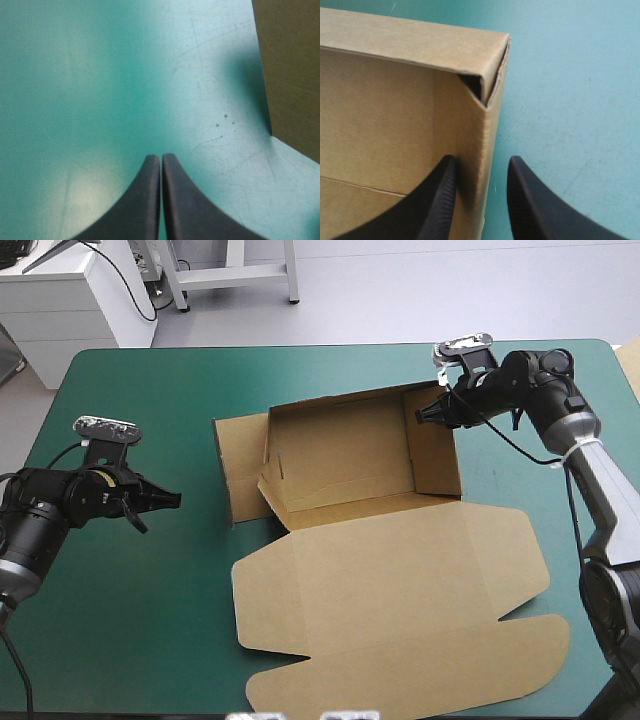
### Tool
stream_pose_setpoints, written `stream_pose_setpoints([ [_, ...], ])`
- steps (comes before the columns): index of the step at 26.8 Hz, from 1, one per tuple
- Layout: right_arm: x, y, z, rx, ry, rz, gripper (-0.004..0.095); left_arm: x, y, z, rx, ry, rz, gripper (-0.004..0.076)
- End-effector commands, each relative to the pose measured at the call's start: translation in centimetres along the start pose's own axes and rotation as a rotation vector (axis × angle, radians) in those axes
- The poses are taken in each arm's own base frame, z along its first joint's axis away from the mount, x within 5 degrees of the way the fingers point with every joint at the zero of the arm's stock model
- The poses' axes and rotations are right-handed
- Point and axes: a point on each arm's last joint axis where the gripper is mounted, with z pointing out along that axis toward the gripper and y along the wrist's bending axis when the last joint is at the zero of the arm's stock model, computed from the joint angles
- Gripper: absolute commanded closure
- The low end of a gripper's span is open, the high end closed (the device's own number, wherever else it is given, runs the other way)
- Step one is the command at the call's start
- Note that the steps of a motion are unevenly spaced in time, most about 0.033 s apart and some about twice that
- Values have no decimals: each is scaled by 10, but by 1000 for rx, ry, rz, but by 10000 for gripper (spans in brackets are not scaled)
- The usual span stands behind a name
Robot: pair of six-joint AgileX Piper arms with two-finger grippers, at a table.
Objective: Fold the box
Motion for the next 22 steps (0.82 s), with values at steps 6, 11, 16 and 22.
stream_pose_setpoints([
  [6,-26,-9,-15,102,-241,-40,590,-9,1,-14,2,-72,-8,729],
  [11,-21,-12,4,93,-179,-36,590,-6,1,-14,3,-47,-1,729],
  [16,-27,-9,-16,95,-219,-41,590,-6,1,-14,3,-42,2,729],
  [22,-28,-2,-49,74,-177,-33,590,-8,1,-14,-1,-65,19,729],
])
